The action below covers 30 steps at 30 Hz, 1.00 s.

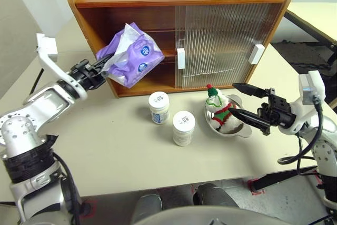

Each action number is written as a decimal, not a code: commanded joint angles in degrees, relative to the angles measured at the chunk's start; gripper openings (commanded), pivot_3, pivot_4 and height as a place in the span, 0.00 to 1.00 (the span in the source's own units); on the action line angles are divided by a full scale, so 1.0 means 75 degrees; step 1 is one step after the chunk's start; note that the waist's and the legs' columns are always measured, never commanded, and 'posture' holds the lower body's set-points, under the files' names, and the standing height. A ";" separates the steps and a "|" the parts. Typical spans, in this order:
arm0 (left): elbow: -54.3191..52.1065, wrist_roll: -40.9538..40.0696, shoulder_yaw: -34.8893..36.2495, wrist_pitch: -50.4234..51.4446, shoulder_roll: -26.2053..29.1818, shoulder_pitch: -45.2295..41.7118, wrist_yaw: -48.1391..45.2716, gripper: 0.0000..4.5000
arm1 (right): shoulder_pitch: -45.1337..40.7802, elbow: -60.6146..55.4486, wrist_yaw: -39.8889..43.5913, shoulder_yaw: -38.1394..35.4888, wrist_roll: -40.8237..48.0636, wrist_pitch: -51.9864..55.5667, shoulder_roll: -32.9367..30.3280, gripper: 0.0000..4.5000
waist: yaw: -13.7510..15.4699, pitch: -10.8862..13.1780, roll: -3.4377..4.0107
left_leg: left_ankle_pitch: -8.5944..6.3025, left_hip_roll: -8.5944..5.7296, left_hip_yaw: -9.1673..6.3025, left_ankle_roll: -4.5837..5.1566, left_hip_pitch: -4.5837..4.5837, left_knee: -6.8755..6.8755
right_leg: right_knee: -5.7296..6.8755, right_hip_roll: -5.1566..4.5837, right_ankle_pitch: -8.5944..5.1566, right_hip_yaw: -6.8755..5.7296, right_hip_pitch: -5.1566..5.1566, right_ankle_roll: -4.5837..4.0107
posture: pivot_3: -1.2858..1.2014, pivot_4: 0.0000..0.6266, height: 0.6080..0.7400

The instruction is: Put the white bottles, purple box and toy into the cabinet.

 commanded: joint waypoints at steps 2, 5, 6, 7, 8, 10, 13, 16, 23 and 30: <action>-0.0254 -0.0230 -0.0390 -0.0316 -0.0371 -0.0435 0.0990 0.05 | -0.0001 -0.0185 -0.0102 0.0003 0.0080 0.0056 0.0004 1.00 | 0.0001 0.0011 -0.0018 | 0.0001 -0.0001 0.0001 0.0001 -0.0002 0.0004 | -0.0004 0.0000 0.0006 0.0000 0.0002 0.0018 | 0.45 0.02 1.00; -0.0210 -0.0103 -0.0441 -0.0657 -0.0550 -0.0674 0.1570 0.05 | -0.0014 -0.0208 -0.0153 0.0021 0.0090 0.0062 0.0027 1.00 | -0.0008 0.0014 -0.0023 | 0.0001 -0.0003 0.0001 0.0005 -0.0001 0.0012 | -0.0009 0.0000 0.0014 0.0001 0.0008 0.0045 | 0.45 0.02 1.00; -0.0210 -0.0074 -0.0454 -0.0726 -0.0545 -0.0744 0.1689 0.05 | -0.0018 -0.0208 -0.0160 0.0023 0.0093 0.0060 0.0030 1.00 | -0.0010 0.0019 -0.0031 | 0.0001 -0.0003 0.0002 0.0006 -0.0001 0.0013 | -0.0009 0.0000 0.0010 0.0001 0.0008 0.0052 | 0.45 0.02 1.00; -0.0210 -0.0041 -0.0454 -0.0820 -0.0560 -0.0809 0.1823 0.05 | -0.0020 -0.0205 -0.0164 0.0026 0.0096 0.0059 0.0032 1.00 | -0.0011 0.0021 -0.0034 | 0.0004 -0.0003 0.0002 0.0010 -0.0001 0.0013 | -0.0009 0.0001 -0.0011 0.0001 0.0008 0.0088 | 0.45 0.02 1.00; -0.0212 -0.0041 -0.0467 -0.0882 -0.0555 -0.0874 0.1937 0.05 | -0.0023 -0.0200 -0.0163 0.0028 0.0096 0.0057 0.0033 1.00 | -0.0012 0.0021 -0.0035 | 0.0005 -0.0002 0.0002 0.0011 0.0000 0.0013 | -0.0009 0.0001 -0.0012 0.0001 0.0008 0.0093 | 0.45 0.02 1.00; -0.0239 -0.0132 -0.0530 -0.0931 -0.0528 -0.0956 0.2084 0.05 | -0.0031 -0.0184 -0.0158 0.0039 0.0091 0.0050 0.0041 1.00 | -0.0007 0.0023 -0.0038 | 0.0006 -0.0003 0.0002 0.0012 0.0000 0.0019 | -0.0009 0.0001 -0.0013 0.0001 0.0014 0.0096 | 0.46 0.02 1.00; -0.0249 -0.0126 -0.0621 -0.1087 -0.0607 -0.1081 0.2344 0.05 | -0.0079 -0.0148 -0.0154 0.0065 0.0073 0.0044 0.0067 1.00 | -0.0005 0.0026 -0.0042 | 0.0005 -0.0005 0.0002 0.0013 0.0000 0.0030 | -0.0010 0.0001 -0.0013 0.0001 0.0021 0.0096 | 0.46 0.02 1.00; -0.0193 0.0004 -0.0742 -0.1299 -0.0725 -0.1189 0.2559 0.05 | -0.0104 -0.0118 -0.0142 0.0099 0.0052 0.0026 0.0099 1.00 | 0.0001 0.0032 -0.0051 | 0.0005 -0.0007 0.0001 0.0013 0.0000 0.0042 | -0.0010 0.0001 -0.0011 0.0001 0.0027 0.0097 | 0.46 0.02 1.00; 0.0320 0.0727 -0.1040 -0.1891 -0.1022 -0.1523 0.2526 0.05 | 0.0055 -0.0076 -0.0023 0.0089 -0.0011 -0.0088 0.0137 1.00 | 0.0018 0.0044 -0.0071 | 0.0003 -0.0011 0.0001 0.0018 0.0001 0.0060 | -0.0010 0.0001 -0.0004 0.0000 0.0038 0.0098 | 0.46 0.02 1.00; 0.0643 0.1305 -0.1271 -0.2238 -0.1487 -0.1848 0.2370 0.05 | 0.0136 -0.0087 -0.0002 0.0085 -0.0042 -0.0176 0.0185 1.00 | 0.0012 0.0060 -0.0096 | -0.0002 -0.0014 0.0001 0.0025 -0.0006 0.0068 | -0.0015 0.0001 0.0025 0.0001 0.0037 0.0049 | 0.45 0.02 1.00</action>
